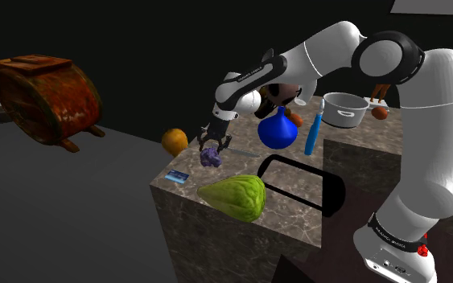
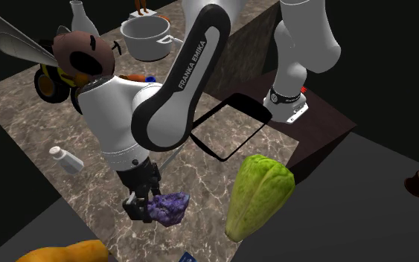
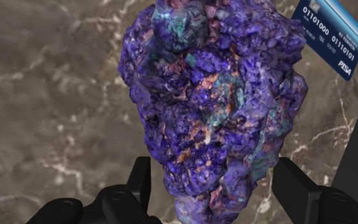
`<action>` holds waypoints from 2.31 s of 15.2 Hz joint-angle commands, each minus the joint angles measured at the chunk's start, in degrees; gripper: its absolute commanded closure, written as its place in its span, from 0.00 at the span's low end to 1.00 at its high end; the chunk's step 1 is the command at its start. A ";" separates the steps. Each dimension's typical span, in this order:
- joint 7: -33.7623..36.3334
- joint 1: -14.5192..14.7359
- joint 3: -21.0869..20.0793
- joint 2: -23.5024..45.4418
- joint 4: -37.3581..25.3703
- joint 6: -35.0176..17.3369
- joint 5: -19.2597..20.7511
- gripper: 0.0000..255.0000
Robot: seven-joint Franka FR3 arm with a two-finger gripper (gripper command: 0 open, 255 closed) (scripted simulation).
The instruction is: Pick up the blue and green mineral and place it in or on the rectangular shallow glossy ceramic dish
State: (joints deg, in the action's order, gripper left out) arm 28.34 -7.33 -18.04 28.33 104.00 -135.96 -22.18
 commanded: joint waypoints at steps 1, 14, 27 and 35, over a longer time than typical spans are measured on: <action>0.00 0.00 0.01 0.04 0.04 0.02 0.01 1.00; 1.12 -0.17 0.01 -2.25 -0.62 2.78 0.22 1.00; 3.98 -0.57 0.03 -7.03 -3.66 10.12 0.83 1.00; -5.65 -5.66 0.00 -23.90 17.89 8.06 -7.03 1.00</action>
State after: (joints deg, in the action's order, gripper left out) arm 24.07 -12.42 -18.14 6.65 119.23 -127.84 -28.16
